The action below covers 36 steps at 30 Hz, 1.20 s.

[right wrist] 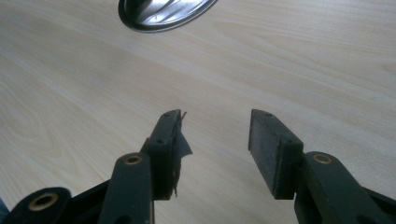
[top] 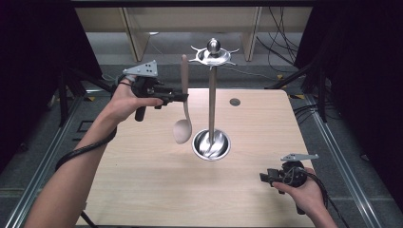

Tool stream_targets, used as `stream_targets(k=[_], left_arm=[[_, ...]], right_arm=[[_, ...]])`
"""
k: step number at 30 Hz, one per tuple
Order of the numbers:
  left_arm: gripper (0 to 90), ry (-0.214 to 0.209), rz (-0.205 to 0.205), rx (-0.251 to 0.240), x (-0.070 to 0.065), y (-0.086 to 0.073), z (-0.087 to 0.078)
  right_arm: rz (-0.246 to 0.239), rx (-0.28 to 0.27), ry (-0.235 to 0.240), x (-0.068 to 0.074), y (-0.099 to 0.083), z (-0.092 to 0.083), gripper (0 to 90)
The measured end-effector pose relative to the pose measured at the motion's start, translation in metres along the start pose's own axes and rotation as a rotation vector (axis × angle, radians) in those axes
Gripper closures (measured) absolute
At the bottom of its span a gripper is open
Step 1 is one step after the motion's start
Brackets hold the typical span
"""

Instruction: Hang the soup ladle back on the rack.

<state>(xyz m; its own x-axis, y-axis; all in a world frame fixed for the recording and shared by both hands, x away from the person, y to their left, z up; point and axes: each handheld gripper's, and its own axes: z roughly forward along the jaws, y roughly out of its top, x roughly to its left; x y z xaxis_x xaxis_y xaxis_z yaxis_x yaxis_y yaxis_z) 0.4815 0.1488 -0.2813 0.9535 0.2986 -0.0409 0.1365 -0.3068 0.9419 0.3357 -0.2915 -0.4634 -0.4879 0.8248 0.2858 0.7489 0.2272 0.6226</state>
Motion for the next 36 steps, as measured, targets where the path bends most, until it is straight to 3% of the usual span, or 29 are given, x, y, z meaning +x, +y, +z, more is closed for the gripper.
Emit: stream_targets(k=[36], left_arm=[[75.1,-0.041,0.002,0.089,0.0059,0.0073,0.0089]], right_arm=[[0.008,0.003,0.001,0.0004,-0.0004,-0.0001,54.8]])
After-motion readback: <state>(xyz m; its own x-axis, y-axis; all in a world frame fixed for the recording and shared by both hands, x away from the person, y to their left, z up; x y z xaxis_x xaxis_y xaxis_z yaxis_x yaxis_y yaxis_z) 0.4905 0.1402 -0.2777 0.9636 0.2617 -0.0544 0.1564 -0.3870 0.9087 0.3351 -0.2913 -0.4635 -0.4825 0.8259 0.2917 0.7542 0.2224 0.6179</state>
